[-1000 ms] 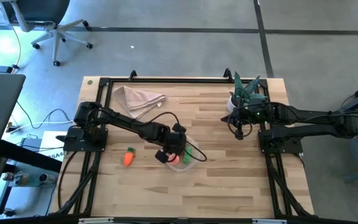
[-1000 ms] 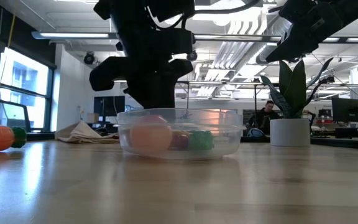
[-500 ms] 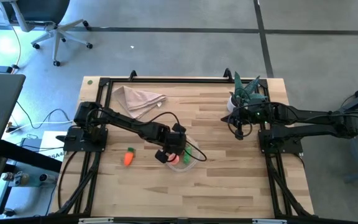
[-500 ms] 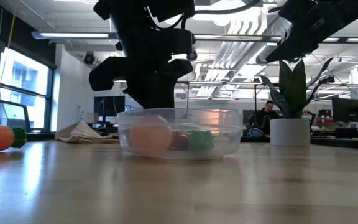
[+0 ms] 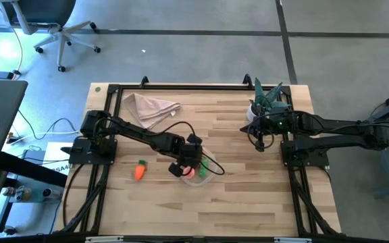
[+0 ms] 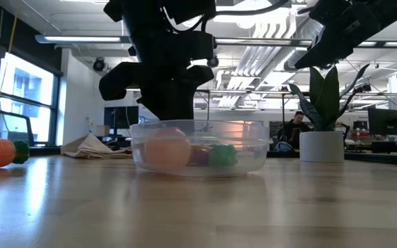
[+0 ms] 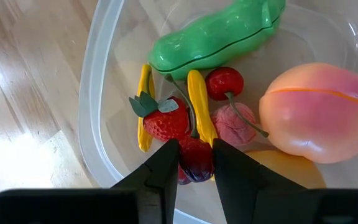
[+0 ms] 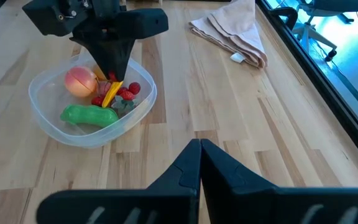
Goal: Pick and placing Produce into tupperware
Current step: Put the red cherry into the transparent bin, then put the carrot into the transparent bin
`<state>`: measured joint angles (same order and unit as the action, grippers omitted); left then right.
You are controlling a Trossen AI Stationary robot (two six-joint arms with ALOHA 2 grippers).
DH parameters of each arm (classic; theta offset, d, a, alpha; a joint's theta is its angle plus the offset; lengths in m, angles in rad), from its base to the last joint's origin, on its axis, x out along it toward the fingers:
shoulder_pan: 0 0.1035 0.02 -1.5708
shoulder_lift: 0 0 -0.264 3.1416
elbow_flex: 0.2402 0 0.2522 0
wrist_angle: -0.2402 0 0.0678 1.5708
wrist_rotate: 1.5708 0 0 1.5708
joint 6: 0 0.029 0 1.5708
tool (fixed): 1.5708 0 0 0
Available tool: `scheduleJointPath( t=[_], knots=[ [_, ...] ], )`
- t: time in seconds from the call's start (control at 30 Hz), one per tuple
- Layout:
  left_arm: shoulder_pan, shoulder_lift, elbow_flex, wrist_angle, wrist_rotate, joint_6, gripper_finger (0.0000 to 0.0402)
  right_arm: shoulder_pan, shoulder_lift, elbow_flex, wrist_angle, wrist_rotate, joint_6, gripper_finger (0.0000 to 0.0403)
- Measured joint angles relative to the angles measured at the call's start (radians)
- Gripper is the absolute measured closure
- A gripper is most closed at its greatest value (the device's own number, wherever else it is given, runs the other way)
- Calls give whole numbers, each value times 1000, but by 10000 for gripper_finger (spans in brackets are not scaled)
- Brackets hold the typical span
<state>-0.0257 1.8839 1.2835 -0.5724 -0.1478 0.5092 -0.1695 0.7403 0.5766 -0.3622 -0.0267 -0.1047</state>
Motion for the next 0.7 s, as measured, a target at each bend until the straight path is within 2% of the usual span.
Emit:
scheduleJointPath(
  t=[0.27,0.57,0.7],
  knots=[
    [0,0,0,2,1,-5,313,0,0,0,0,0,0,403],
    [0,0,0,1,-22,-17,244,0,0,0,0,0,0,403],
    [0,0,0,7,-44,-18,235,0,0,0,0,0,0,403]
  ],
)
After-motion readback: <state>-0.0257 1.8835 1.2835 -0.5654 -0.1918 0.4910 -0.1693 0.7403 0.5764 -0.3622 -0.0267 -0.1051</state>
